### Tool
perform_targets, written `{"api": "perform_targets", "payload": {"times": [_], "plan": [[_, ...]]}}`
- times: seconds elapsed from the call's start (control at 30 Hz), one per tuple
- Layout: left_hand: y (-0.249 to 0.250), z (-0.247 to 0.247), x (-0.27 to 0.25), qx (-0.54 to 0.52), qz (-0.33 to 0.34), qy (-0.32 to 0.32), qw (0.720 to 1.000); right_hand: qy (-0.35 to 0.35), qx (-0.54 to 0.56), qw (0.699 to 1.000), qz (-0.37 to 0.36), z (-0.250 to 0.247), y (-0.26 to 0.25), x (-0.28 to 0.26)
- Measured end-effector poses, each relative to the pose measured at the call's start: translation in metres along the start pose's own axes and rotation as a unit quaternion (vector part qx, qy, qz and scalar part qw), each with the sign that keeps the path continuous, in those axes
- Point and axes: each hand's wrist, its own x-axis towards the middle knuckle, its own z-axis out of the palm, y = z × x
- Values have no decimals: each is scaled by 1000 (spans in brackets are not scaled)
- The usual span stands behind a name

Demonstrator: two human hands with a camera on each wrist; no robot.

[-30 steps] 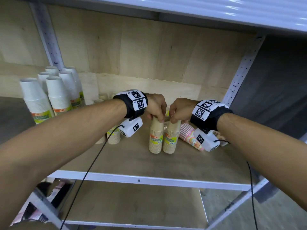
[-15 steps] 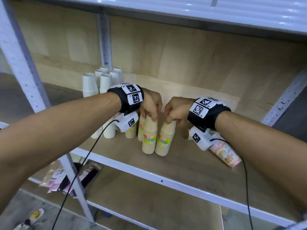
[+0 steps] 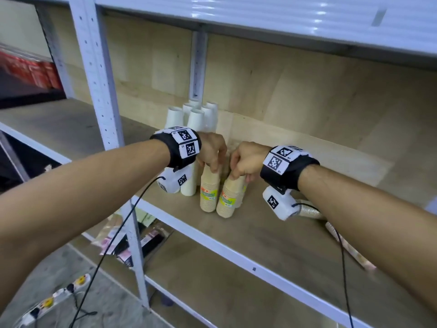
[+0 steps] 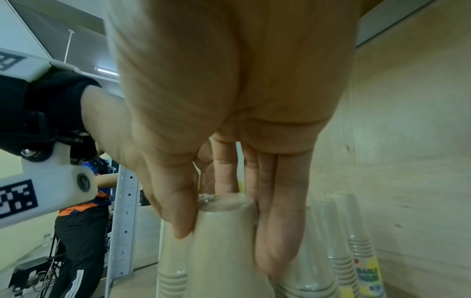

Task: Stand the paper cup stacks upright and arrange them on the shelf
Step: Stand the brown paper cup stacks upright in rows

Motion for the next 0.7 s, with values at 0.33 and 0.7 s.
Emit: {"api": "perform_targets", "payload": {"times": [0.33, 0.7], "plan": [[-6, 8, 3, 25, 6, 11, 1000, -7, 1, 1000, -2, 10, 3, 6], [-4, -7, 3, -3, -5, 24, 1000, 2, 16, 1000, -20, 2, 13, 14]]}}
